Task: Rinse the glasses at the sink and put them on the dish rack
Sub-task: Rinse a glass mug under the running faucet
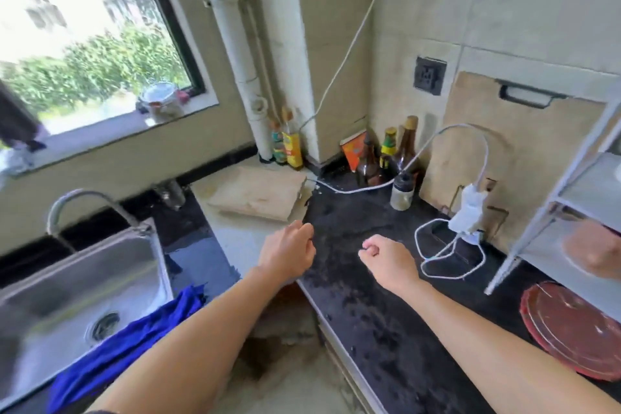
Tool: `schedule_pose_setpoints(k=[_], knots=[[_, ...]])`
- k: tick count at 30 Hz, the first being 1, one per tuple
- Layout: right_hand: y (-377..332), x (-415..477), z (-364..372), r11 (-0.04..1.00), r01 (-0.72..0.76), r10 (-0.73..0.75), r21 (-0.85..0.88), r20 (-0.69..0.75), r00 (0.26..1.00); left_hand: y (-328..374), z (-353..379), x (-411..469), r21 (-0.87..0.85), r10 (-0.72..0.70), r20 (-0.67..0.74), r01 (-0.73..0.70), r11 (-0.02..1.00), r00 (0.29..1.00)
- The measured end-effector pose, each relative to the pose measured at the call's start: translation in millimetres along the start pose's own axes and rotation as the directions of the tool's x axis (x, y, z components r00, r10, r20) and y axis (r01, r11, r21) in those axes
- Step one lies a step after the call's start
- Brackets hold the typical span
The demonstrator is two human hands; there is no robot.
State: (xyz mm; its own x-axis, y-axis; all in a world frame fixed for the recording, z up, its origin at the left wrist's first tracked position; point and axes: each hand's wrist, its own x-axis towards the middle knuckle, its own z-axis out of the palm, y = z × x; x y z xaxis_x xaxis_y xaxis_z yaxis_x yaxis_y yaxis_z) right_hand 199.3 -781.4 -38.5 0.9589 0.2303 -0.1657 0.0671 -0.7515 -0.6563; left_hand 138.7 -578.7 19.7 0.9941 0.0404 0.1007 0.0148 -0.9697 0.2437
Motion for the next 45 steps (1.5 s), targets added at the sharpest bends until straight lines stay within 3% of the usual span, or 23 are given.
schedule_pose_setpoints(k=[10,24,29,39,45], knots=[[-151.8,101.7,114.4,0.954,0.291,-0.263,-0.074,0.263,0.928,-174.2,-29.0,-18.9,0.03,-0.421,-0.05,0.423,0.906,0.906],[-344.0,214.3,276.0,0.92,0.354,-0.259,-0.167,0.42,0.87,-396.2,-35.2,-20.9,-0.072,-0.624,0.015,0.624,0.778,0.781],[-403.5,270.0,329.9,0.905,0.375,-0.26,-0.203,0.434,0.863,-437.5,-22.7,-25.7,-0.12,-0.684,0.049,0.684,0.72,0.728],[-470.7,369.2,433.4,0.899,0.374,-0.25,-0.229,0.433,0.866,-478.9,8.5,-34.4,-0.172,-0.842,0.164,0.855,0.488,0.514],[-469.1,377.1,433.1,0.9,0.382,-0.26,-0.208,0.445,0.857,-489.1,18.6,-21.2,-0.204,-0.839,0.235,0.869,0.45,0.49]])
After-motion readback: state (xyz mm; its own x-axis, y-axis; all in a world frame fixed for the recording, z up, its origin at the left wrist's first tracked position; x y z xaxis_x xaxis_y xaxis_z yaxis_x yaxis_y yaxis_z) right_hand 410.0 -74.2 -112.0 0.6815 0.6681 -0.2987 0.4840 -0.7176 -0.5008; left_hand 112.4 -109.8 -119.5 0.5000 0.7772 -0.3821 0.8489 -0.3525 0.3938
